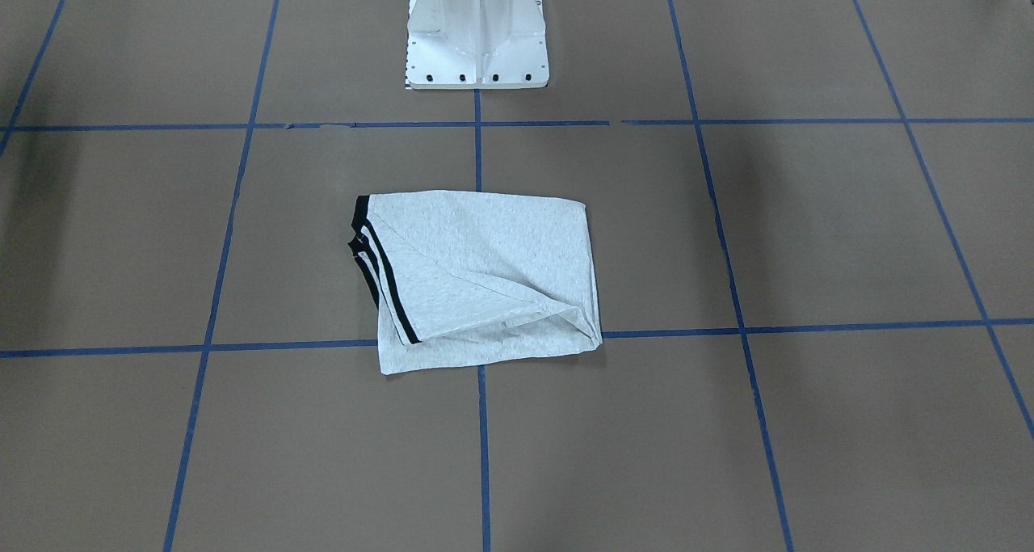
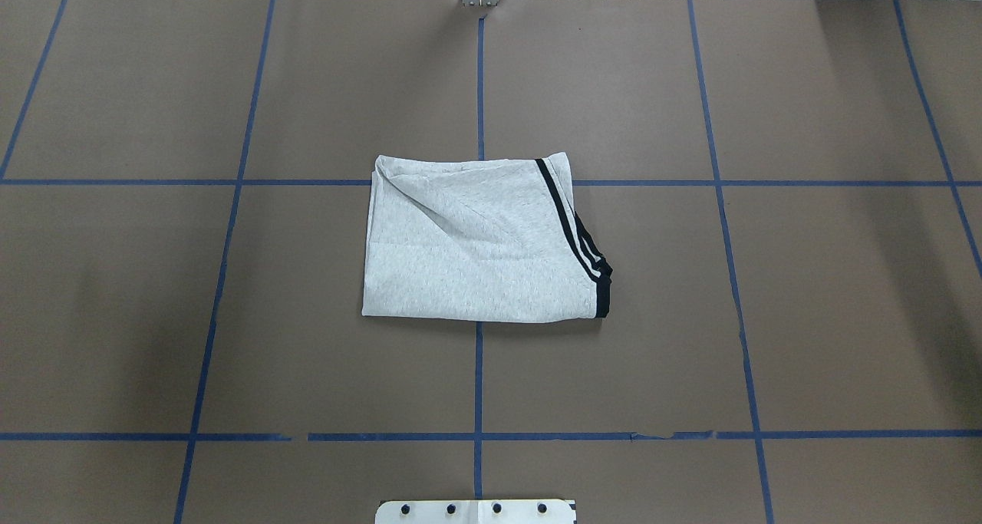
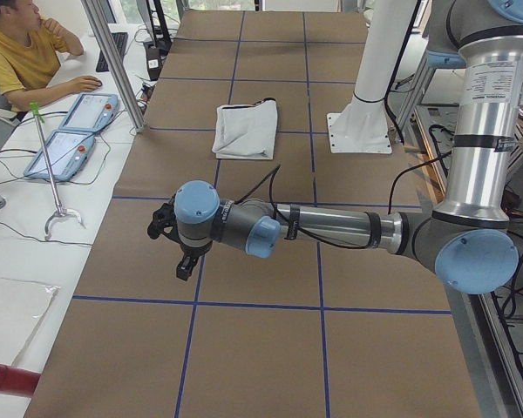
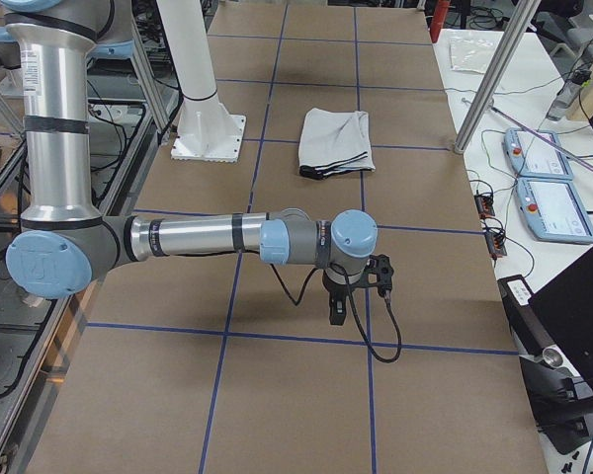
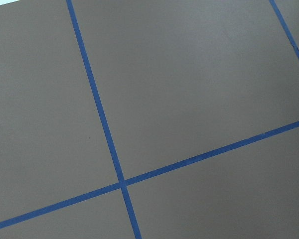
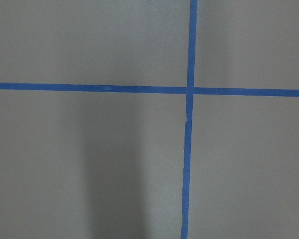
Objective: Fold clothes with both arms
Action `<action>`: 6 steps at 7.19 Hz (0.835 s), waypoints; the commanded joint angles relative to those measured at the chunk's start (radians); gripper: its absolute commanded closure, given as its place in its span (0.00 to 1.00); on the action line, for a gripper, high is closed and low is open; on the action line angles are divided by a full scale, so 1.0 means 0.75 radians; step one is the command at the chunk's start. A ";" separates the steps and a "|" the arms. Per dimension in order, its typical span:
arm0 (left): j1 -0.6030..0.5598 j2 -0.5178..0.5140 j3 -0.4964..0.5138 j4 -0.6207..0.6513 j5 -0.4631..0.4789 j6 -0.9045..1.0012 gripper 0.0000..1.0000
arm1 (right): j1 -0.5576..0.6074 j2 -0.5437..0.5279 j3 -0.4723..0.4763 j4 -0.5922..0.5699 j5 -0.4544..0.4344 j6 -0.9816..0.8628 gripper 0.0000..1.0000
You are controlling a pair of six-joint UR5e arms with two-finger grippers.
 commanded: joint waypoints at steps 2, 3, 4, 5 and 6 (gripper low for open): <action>0.004 -0.002 0.006 0.002 0.024 0.001 0.00 | 0.000 -0.001 -0.003 0.000 -0.003 0.001 0.00; 0.002 -0.002 0.002 0.002 0.067 0.001 0.00 | 0.000 -0.003 -0.014 0.000 -0.007 -0.001 0.00; 0.002 -0.006 -0.006 -0.001 0.169 0.001 0.00 | 0.000 -0.005 -0.014 0.000 -0.011 0.003 0.00; 0.002 -0.006 -0.006 -0.001 0.242 0.001 0.00 | 0.002 -0.011 -0.010 0.000 -0.013 0.001 0.00; 0.002 -0.002 -0.004 -0.001 0.251 0.001 0.00 | 0.002 -0.011 -0.010 0.000 -0.013 -0.001 0.00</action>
